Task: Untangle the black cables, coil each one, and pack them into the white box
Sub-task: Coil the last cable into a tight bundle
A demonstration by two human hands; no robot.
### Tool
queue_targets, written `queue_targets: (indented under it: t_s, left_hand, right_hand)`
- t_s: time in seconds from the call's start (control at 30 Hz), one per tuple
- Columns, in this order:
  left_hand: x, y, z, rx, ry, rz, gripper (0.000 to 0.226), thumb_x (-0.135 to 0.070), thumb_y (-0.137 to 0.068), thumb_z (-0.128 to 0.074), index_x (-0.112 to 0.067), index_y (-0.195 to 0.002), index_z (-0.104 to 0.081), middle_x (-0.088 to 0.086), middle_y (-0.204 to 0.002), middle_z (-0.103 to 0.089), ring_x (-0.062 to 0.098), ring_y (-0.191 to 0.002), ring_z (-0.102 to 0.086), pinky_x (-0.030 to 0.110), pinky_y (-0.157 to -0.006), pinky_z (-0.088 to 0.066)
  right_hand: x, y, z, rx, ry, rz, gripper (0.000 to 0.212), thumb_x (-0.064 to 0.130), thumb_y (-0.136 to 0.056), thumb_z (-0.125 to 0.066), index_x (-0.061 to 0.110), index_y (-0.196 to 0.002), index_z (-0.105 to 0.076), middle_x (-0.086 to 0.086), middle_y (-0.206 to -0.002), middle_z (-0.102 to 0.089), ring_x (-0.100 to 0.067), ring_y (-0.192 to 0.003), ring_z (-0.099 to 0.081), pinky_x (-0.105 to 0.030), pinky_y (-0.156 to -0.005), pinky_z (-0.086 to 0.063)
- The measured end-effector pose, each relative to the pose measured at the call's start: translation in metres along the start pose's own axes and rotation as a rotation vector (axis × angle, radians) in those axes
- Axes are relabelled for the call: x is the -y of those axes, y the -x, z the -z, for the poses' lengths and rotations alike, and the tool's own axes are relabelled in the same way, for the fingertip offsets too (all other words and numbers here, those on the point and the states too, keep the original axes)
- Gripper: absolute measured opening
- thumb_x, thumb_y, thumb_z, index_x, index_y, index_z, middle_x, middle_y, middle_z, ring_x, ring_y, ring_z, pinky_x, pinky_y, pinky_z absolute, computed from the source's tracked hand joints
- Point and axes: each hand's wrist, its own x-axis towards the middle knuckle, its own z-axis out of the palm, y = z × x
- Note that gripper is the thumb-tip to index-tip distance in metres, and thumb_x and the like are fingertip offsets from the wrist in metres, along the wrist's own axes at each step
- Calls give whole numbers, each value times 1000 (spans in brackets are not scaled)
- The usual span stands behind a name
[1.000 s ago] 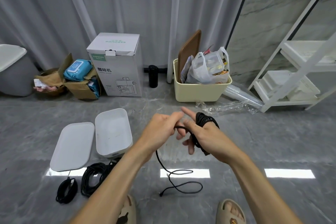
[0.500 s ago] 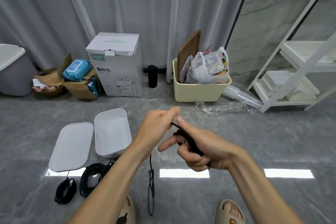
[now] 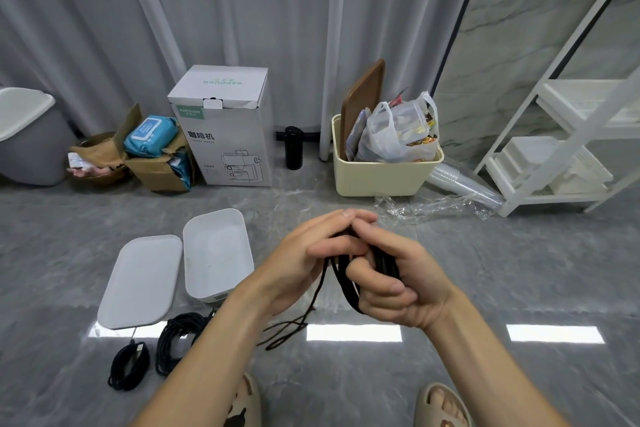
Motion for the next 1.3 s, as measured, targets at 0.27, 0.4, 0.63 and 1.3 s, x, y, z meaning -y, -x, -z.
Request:
queue_targets:
  t_s: [0.27, 0.4, 0.63, 1.3]
  left_hand:
    - [-2, -2, 3, 48, 22, -30, 27, -32, -87, -55, -17, -90, -77, 6, -92, -73, 14, -90, -67, 23, -86, -51]
    - [-1, -4, 4, -1, -41, -42, 23, -38, -88, -65, -20, -76, -74, 4, -81, -69, 16, -80, -61, 27, -80, -47]
    - [5, -4, 0, 5, -131, 7, 36, -28, -105, -38, -15, -104, -71, 1, -101, -75, 11, -101, -68, 23, -90, -50]
    - [11, -9, -7, 72, -24, -18, 34, -38, -98, -47, -26, -79, -72, 7, -93, -66, 26, -97, -52, 45, -93, -36]
  right_hand:
    - [3, 1, 4, 168, -164, 30, 79, 61, -100, -33, -5, -138, -49, -1, -47, -18, -4, -30, -13, -17, -33, -19]
    - [3, 2, 6, 154, -168, 63, 69, 52, -104, -31, -5, -137, -50, -4, -49, -25, -6, -30, -15, -18, -33, -19]
    - [-1, -2, 12, 71, -283, 371, 59, 40, -106, -38, -5, -145, -40, -18, -93, -67, -16, -43, -49, -23, -36, -34]
    - [-3, 1, 10, 83, -318, 434, 51, 29, -109, -31, -6, -146, -37, -21, -104, -62, -16, -45, -43, -21, -36, -31]
